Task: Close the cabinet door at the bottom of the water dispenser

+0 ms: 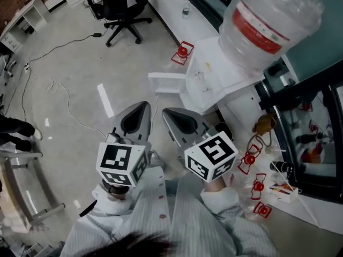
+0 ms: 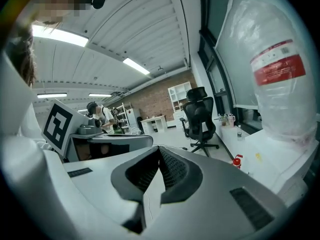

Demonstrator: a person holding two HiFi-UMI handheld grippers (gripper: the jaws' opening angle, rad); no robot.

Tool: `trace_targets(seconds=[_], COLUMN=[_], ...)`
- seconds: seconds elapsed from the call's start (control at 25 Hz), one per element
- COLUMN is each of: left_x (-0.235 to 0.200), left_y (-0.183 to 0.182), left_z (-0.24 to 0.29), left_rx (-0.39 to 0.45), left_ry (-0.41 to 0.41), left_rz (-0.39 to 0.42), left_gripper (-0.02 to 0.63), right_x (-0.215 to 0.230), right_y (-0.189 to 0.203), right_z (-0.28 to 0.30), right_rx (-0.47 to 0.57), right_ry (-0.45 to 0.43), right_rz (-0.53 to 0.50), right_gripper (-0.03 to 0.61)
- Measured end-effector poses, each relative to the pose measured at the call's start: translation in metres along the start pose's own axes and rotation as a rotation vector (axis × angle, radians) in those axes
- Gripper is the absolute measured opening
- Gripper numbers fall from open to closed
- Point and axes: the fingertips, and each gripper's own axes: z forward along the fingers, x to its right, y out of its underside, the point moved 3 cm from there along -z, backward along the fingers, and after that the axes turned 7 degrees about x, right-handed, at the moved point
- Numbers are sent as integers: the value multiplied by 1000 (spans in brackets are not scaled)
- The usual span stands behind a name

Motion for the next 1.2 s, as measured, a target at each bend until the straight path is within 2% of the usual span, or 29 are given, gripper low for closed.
trace_targets(seconds=[0.28,0.52,0.88,1.2], left_x=[-61,-89,-140,-182], left_y=[8,14,7,-19], left_z=[-9,9,83,160], left_rx=[-24,-55,-69,-88], left_ry=[-6,10,10,31], left_rz=[-32,-60,-64,-57], left_gripper=[11,11,11,11], right_x=[-7,5,58,112], right_y=[10,17,13,-15], right_z=[50,80,153,220], right_rx=[-18,-56,-95,-90], right_ry=[53,80,55,49], right_rz=[42,69,91,102], right_gripper=[14,14,14,14])
